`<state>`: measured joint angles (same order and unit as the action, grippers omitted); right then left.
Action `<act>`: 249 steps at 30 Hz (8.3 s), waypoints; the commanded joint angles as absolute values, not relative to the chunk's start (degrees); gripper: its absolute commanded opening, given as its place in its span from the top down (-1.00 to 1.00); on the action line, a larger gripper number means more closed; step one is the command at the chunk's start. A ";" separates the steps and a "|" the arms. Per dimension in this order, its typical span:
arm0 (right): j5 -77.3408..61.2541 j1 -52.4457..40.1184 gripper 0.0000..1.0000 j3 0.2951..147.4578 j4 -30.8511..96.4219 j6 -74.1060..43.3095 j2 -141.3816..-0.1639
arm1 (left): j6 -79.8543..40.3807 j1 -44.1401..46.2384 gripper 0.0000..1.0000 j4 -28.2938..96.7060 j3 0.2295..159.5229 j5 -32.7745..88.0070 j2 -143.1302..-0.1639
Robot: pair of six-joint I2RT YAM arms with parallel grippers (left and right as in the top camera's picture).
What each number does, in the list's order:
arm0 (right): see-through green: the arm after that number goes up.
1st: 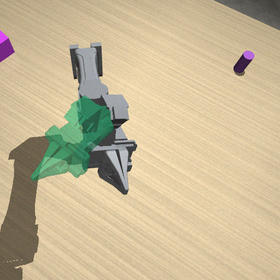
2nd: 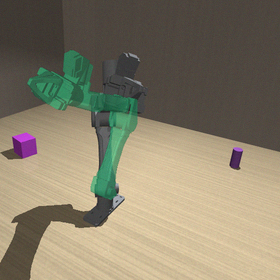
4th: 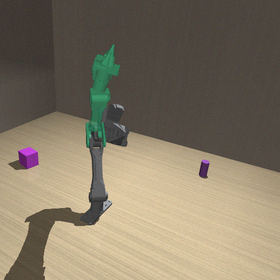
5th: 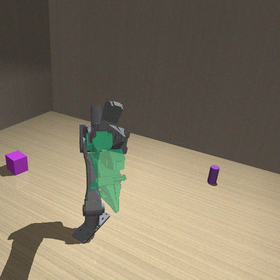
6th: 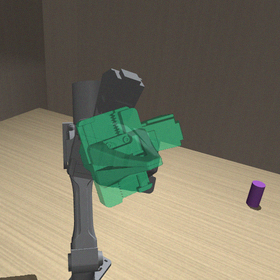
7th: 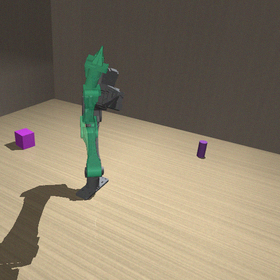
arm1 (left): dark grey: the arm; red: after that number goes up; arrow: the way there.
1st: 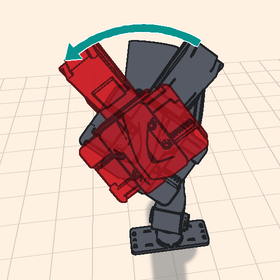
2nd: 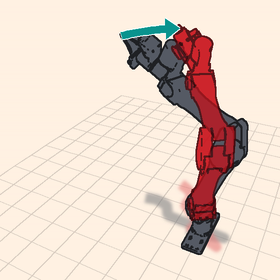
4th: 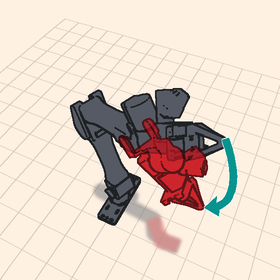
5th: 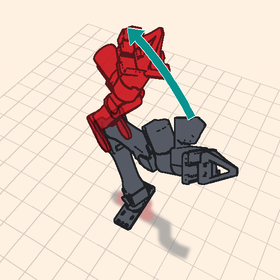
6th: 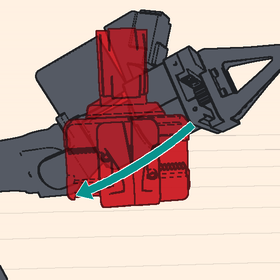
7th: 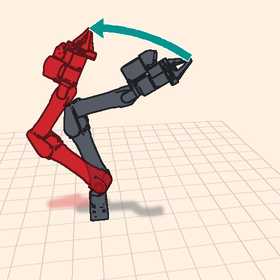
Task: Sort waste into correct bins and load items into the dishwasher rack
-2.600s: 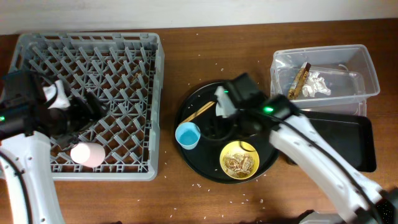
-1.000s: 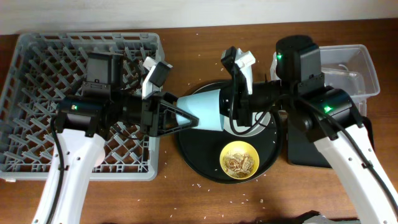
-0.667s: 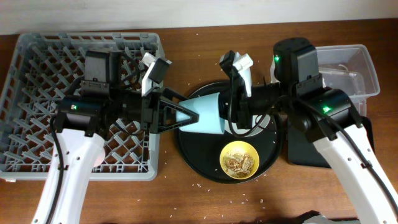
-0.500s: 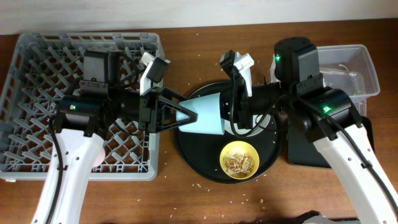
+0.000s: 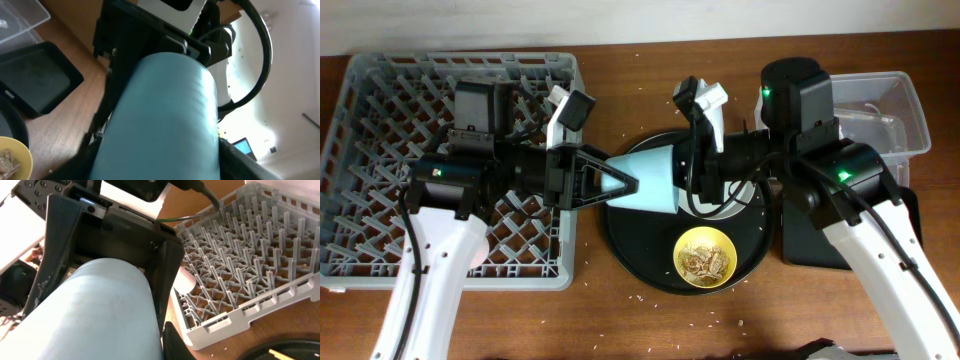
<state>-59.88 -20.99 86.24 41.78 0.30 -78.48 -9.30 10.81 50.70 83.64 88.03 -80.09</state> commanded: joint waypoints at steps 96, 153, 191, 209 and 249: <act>-79.68 48.18 0.92 55.20 50.35 19.66 -95.46 | -4.23 7.09 -0.99 70.76 93.47 12.67 -82.26; 9.56 -19.07 -0.97 92.75 75.75 -8.54 -51.29 | -4.23 7.09 -0.99 70.74 93.47 12.64 -82.26; 3.20 0.78 -0.97 0.32 4.27 -3.40 -0.36 | 5.61 28.08 0.49 42.72 93.36 -4.95 -121.40; 3.22 0.78 -0.97 0.32 4.29 -3.40 -0.36 | 8.32 28.18 0.27 54.28 102.21 5.23 -125.99; 3.20 0.78 -0.97 0.32 4.29 -3.42 -0.36 | 12.08 30.24 0.32 49.36 95.59 0.82 -129.67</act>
